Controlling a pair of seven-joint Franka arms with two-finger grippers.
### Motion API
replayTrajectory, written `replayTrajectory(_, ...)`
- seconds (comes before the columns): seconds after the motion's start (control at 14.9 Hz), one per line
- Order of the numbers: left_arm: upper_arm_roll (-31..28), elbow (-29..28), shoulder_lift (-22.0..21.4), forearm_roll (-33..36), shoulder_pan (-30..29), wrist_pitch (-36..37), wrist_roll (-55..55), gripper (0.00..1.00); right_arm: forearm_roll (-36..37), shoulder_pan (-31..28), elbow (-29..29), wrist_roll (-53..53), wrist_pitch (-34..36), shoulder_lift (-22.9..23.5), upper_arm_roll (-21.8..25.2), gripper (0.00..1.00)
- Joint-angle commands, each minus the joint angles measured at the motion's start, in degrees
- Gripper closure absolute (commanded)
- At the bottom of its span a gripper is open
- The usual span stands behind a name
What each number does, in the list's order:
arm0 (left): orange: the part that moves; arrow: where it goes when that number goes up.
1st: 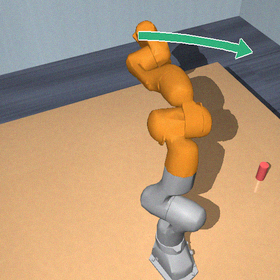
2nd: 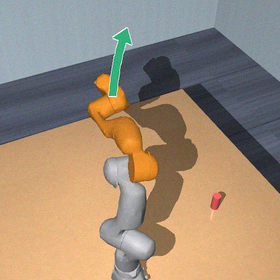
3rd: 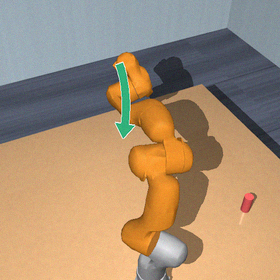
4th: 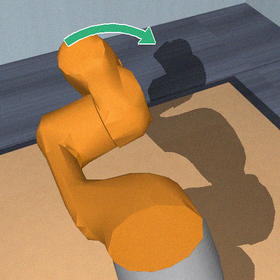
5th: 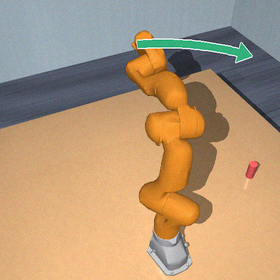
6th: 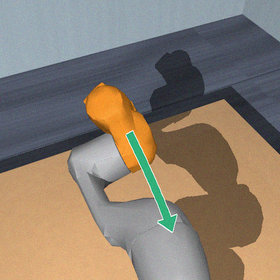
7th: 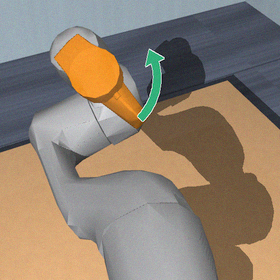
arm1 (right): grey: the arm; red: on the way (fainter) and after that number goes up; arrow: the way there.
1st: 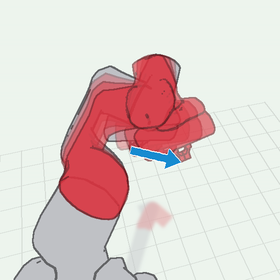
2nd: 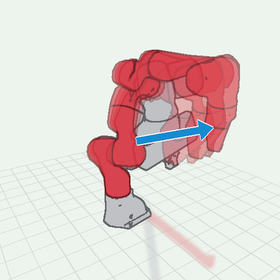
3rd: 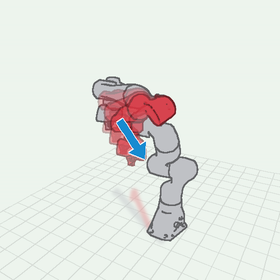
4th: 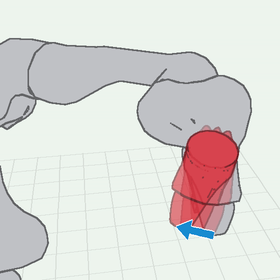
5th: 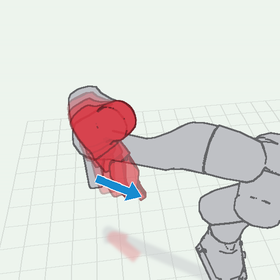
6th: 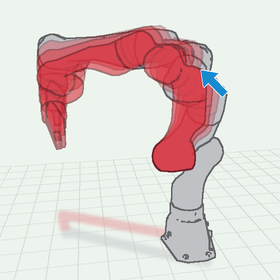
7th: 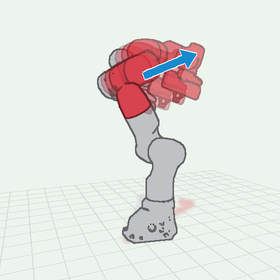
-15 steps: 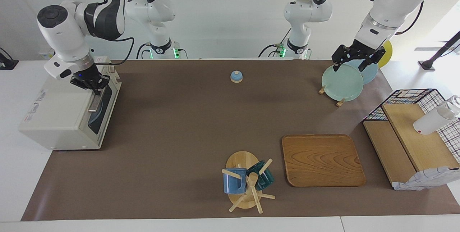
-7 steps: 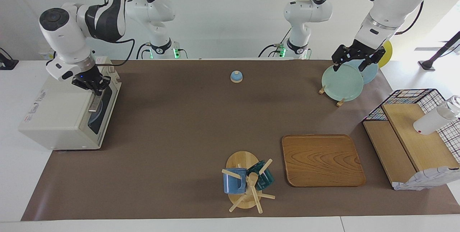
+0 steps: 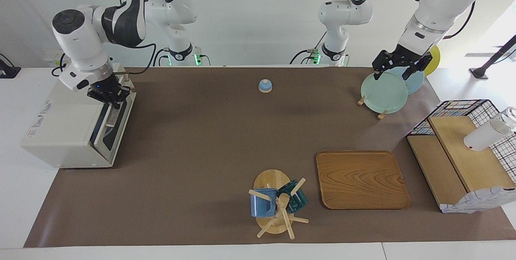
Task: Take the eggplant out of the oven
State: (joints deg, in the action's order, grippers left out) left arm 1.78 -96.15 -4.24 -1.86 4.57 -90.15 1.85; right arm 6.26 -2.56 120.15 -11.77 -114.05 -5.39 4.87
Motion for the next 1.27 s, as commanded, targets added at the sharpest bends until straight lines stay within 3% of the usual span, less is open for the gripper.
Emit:
replayTrajectory(0.0, 0.41, 0.44, 0.11, -0.51, -0.88, 0.94, -0.53, 0.00, -1.69, 1.76, 2.01, 2.09, -8.19, 4.32, -0.21, 1.00)
replayTrajectory(0.2, 0.41, 0.44, 0.11, -0.51, -0.88, 0.94, -0.53, 0.00, -1.69, 5.36, 2.19, 5.34, -11.53, 7.05, -0.21, 1.00)
replayTrajectory(0.54, 0.41, 0.44, 0.19, -0.51, -0.88, 0.94, -0.53, 0.00, -1.78, 8.18, 7.46, 6.05, -21.11, 8.81, -0.21, 1.00)
replayTrajectory(1.2, 0.41, 0.44, 0.11, -0.51, -0.88, 0.94, -0.53, 0.00, -2.30, 11.33, 8.87, 13.52, -24.90, 12.42, -0.65, 1.00)
